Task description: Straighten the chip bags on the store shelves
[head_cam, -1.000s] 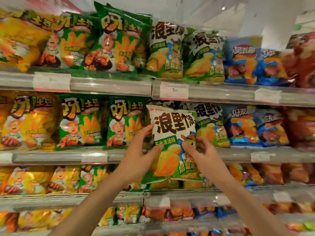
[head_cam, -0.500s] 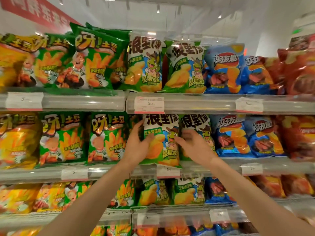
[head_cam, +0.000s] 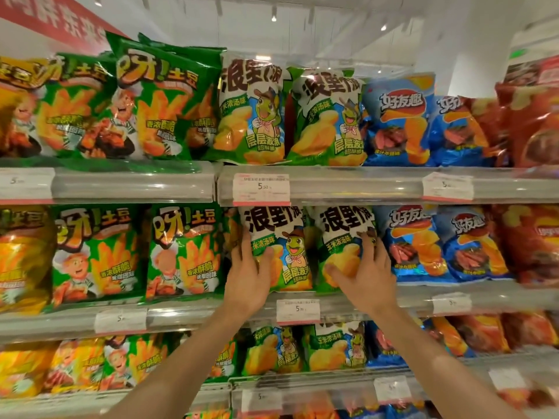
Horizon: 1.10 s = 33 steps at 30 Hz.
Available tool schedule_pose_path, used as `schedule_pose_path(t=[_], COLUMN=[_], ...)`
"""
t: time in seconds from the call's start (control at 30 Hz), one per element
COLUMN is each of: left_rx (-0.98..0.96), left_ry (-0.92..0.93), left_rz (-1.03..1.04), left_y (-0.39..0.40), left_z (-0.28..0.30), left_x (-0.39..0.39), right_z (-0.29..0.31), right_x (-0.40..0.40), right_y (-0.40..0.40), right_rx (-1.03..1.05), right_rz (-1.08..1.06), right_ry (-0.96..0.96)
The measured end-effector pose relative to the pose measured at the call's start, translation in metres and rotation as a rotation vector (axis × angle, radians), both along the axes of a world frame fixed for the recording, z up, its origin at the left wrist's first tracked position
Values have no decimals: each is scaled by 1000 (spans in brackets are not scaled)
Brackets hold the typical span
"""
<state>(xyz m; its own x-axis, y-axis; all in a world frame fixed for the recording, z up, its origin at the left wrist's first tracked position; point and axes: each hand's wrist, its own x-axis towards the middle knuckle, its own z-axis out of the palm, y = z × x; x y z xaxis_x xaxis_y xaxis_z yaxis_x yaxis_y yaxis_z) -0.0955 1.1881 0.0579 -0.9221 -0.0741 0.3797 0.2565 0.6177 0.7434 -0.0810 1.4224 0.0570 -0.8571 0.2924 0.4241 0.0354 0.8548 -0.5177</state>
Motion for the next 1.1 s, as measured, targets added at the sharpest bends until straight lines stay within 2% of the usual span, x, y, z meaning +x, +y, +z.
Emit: schedule_pose_path(t=[0.1, 0.27, 0.33, 0.4, 0.47, 0.57, 0.67, 1.1], left_rx=[-127, -121, -145, -261, -378, -538, -620, -652], left_ry=[-5, -20, 144, 387, 482, 394, 339, 253], left_rz=[-5, 0, 56, 126, 119, 98, 136, 151], left_y=[0, 0, -3, -4, 0, 9, 11, 12], left_z=[-5, -8, -10, -9, -6, -8, -17, -6], left_x=[0, -13, -11, -11, -15, -24, -30, -25], right_z=[-8, -12, -10, -6, -2, -4, -8, -2], right_x=[6, -1, -2, -4, -9, -18, -22, -20], right_y=[-2, -2, 1, 4, 5, 1, -1, -1], right_rx=[8, 72, 66, 80, 94, 148, 189, 204], right_rz=[1, 10, 17, 20, 19, 8, -5, 7], right_ry=[65, 24, 34, 62, 51, 2, -12, -67])
